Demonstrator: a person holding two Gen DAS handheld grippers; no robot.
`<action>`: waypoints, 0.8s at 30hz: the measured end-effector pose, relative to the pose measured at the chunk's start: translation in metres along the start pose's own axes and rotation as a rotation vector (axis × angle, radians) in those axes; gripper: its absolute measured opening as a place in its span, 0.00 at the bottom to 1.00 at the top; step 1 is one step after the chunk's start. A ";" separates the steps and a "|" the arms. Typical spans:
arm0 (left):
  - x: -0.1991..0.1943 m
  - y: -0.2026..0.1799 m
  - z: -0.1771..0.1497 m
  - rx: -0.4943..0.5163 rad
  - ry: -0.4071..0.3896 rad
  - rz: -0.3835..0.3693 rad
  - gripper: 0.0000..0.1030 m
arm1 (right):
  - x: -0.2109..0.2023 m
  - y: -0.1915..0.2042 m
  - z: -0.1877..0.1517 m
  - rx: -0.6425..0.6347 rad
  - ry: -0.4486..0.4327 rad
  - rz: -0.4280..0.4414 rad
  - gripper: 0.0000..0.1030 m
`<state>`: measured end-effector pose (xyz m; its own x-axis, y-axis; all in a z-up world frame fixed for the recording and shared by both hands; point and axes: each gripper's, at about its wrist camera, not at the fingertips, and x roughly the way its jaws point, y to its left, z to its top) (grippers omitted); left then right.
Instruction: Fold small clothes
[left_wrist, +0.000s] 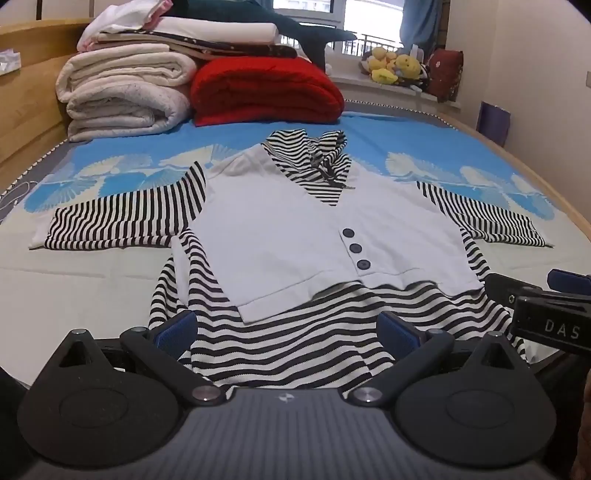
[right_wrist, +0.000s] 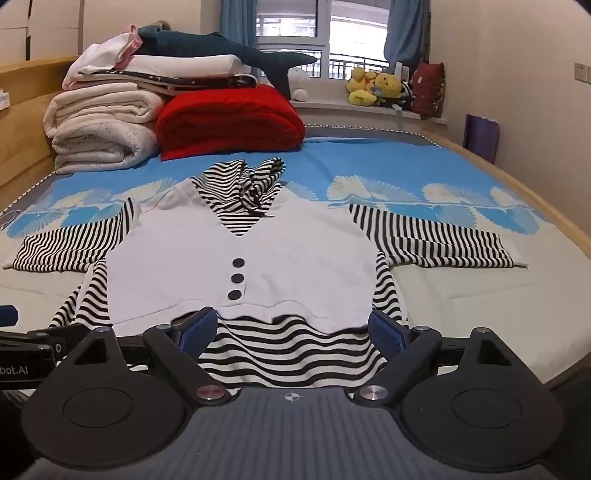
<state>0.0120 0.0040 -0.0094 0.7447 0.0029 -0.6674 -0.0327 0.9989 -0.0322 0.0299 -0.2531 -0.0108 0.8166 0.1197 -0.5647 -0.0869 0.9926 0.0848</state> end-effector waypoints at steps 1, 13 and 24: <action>0.000 0.002 0.000 -0.011 -0.001 -0.009 1.00 | 0.000 0.001 0.000 -0.007 0.000 0.003 0.87; 0.000 0.000 -0.004 -0.024 -0.040 0.011 1.00 | -0.001 0.009 -0.001 -0.033 -0.016 0.025 0.84; 0.004 0.005 -0.003 -0.038 -0.016 0.027 1.00 | -0.001 0.015 -0.003 -0.058 -0.026 0.029 0.83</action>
<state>0.0125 0.0086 -0.0142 0.7535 0.0306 -0.6567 -0.0780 0.9960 -0.0431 0.0264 -0.2381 -0.0115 0.8275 0.1483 -0.5415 -0.1430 0.9883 0.0522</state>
